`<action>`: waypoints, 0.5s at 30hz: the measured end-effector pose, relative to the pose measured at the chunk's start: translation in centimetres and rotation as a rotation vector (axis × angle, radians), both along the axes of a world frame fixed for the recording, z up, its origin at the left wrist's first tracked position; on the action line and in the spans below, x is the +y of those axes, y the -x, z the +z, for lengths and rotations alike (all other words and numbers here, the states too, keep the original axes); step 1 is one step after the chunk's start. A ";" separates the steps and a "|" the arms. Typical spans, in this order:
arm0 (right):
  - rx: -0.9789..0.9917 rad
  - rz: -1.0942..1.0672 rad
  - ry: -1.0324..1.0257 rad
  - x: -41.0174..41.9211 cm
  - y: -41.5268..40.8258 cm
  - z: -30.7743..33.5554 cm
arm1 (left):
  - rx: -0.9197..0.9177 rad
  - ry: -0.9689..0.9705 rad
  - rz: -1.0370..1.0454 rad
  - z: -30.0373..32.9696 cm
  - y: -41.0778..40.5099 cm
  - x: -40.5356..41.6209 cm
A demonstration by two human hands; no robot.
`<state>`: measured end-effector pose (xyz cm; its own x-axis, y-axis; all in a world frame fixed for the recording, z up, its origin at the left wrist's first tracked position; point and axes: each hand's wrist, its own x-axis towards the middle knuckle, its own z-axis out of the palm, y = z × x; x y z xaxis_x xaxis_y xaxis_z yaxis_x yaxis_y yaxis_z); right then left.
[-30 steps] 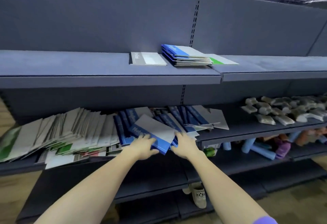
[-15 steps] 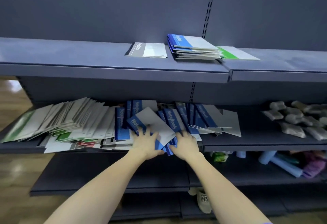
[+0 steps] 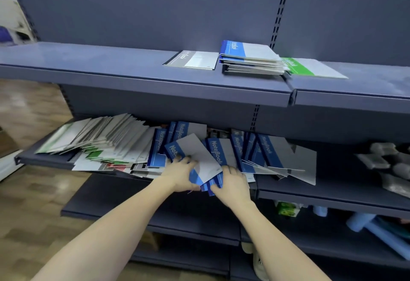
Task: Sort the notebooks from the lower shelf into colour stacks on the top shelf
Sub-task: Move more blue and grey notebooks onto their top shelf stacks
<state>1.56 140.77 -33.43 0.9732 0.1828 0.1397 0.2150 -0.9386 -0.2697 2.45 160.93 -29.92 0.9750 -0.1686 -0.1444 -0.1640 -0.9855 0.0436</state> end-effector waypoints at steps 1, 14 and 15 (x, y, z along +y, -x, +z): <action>-0.013 0.010 -0.005 -0.1 0.0 0.0 | 0.012 -0.020 0.002 0.0 0.2 -0.1; -0.035 0.141 0.016 -2.2 0.7 0.5 | 0.037 -0.262 0.025 -0.4 1.8 -1.4; -0.041 0.146 0.021 -2.3 0.7 0.6 | 0.019 -0.257 0.024 -0.4 1.9 -1.2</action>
<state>0.83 138.47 -32.85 0.9298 0.3249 0.1731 0.3597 -0.9020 -0.2389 0.54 159.75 -30.33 0.9750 -0.1006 -0.1980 -0.1418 -0.9682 -0.2061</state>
